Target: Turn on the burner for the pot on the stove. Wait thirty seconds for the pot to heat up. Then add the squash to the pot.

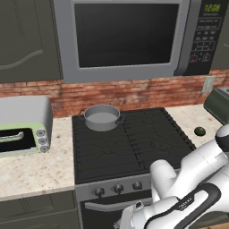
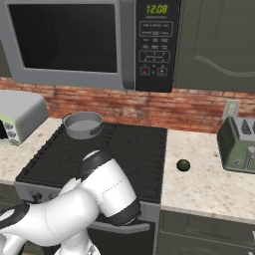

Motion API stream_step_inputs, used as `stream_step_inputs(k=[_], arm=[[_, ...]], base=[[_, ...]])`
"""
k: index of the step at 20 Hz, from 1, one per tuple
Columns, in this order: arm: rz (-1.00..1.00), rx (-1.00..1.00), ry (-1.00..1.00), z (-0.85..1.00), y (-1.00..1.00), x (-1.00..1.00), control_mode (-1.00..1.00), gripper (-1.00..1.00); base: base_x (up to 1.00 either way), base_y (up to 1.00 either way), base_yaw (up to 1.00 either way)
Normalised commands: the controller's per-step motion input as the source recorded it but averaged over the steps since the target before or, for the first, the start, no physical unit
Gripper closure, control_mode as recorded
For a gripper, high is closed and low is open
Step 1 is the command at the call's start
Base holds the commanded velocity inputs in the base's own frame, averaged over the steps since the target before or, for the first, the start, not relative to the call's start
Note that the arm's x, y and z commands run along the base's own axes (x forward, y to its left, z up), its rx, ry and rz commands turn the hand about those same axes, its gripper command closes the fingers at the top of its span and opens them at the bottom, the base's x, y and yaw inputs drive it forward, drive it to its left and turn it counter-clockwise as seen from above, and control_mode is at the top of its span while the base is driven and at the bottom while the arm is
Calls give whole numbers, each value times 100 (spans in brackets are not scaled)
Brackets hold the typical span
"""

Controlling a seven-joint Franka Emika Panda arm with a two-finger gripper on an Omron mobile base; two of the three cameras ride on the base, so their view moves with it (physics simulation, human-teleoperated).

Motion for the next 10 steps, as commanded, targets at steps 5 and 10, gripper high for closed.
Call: stream_step_inputs(k=[5,10], arm=[[0,0,0,0,0,0,-100,-100],[0,0,0,0,0,0,-100,-100]], base=[[0,0,0],[0,0,0]])
